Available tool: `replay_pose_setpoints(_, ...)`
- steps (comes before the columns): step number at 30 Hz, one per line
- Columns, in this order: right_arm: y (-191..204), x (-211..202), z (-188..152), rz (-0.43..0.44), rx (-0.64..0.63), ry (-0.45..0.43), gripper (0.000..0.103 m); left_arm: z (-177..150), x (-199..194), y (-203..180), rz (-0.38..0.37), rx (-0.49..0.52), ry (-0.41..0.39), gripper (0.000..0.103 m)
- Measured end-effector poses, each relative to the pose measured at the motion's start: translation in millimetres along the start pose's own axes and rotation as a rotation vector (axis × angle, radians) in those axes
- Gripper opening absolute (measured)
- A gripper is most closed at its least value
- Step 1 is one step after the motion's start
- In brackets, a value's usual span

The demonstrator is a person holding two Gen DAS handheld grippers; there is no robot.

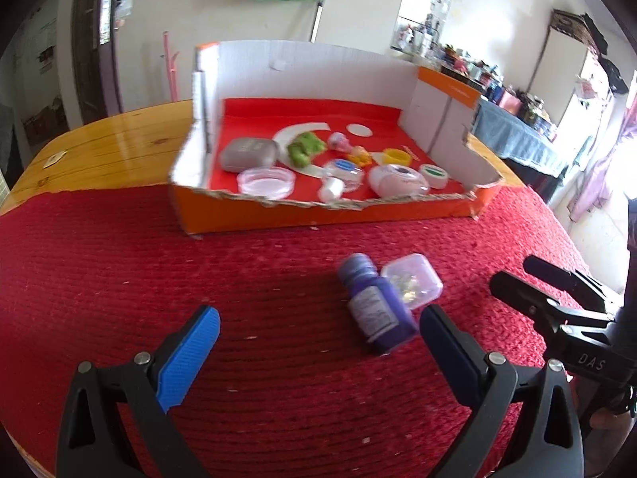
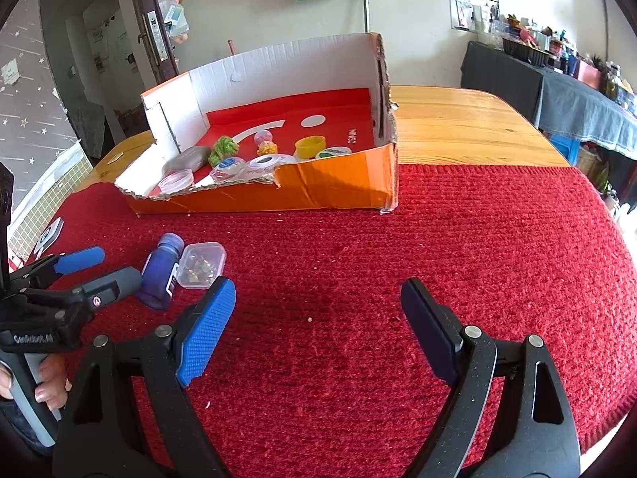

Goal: Organize objects
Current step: 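Withdraw both open tools from the box toward the bottle and clear box, then grasp the dark blue bottle with the left tool while the right tool grasps the clear bead box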

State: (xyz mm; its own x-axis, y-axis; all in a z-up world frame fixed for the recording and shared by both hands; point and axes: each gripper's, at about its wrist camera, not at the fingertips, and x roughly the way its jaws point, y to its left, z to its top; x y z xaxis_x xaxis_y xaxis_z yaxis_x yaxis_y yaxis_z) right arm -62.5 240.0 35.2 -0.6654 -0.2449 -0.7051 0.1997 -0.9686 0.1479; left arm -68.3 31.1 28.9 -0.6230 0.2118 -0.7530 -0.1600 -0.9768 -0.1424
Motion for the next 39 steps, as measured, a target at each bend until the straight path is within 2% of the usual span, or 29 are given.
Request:
replay_pose_setpoints(4,-6.6,-1.1,1.2,-0.005,0.016,-0.002,0.086,-0.1,8.6,-9.8,0.047,0.048,0.008,0.102)
replay_pose_setpoints(9,-9.4,-0.1,3.8,0.012,0.025,0.005,0.086,-0.5,11.7,6.8,0.069,0.015,0.023,0.102)
replay_pose_setpoints(15,11.5,15.7,8.6,0.132,0.018,0.049,0.086,2.3,6.4,26.0,0.091,0.020,-0.004,0.102)
replay_pose_setpoints(19,33.5,25.2,9.1,0.155,-0.031,0.072,0.086,4.4,6.4,30.9,0.091,0.055,-0.005,0.102)
replay_pose_setpoints(30,56.9,37.8,12.9,0.097,-0.111,0.103,0.086,13.4,14.2,39.5,0.024,0.123,0.019,0.095)
replay_pose_setpoints(39,68.8,40.5,9.2,0.039,-0.198,0.094,0.085,16.5,19.9,34.5,-0.018,0.152,0.042,0.079)
